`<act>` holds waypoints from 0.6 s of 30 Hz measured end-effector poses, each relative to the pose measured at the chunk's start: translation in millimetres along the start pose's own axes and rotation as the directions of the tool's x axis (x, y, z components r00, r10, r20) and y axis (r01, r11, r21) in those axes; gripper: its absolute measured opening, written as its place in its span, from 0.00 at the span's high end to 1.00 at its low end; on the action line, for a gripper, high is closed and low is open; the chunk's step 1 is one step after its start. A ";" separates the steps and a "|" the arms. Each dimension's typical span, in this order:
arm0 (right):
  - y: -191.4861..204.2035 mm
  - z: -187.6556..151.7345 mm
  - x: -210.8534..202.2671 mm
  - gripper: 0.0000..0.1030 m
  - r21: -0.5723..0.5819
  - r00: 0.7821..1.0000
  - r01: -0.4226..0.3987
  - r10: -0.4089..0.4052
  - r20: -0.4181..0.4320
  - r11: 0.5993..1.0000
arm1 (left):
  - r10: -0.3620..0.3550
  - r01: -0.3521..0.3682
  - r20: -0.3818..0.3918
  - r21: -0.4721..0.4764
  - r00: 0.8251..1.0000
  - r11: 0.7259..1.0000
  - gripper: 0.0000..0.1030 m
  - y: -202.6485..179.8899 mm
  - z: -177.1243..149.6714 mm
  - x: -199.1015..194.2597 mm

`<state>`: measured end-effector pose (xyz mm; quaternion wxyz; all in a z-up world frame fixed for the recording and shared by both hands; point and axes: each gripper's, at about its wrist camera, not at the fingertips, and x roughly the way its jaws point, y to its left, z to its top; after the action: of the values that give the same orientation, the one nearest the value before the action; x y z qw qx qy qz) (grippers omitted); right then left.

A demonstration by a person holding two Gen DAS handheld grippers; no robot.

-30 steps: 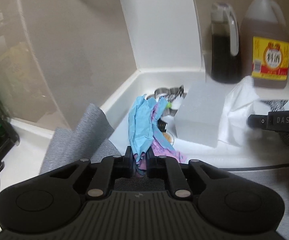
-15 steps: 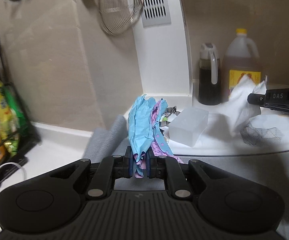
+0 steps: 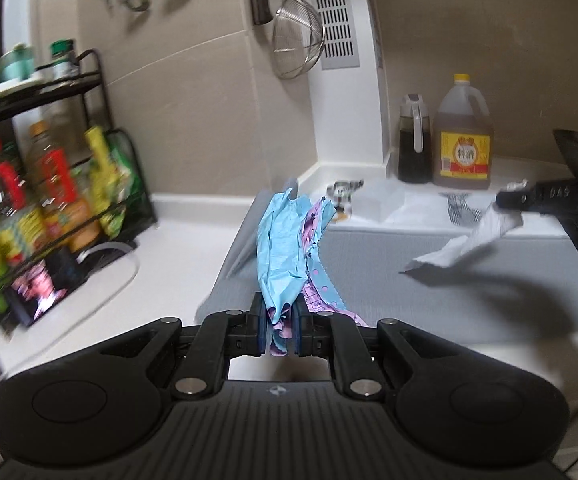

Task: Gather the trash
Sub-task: 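Carry the gloves and tissue down toward the blue bin with both tools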

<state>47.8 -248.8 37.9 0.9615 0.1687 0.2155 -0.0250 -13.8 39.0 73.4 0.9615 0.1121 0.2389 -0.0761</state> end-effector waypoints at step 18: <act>71.9 -101.8 -134.7 0.99 -0.228 0.952 -0.243 0.187 -0.241 0.943 | 0.084 -0.089 -0.143 -0.034 0.986 0.995 0.87 -34.0 -132.6 -112.3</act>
<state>-106.8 -150.3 30.8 0.9429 0.0682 0.3004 0.1268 -177.4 50.1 6.7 0.9467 0.1081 0.3028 -0.0214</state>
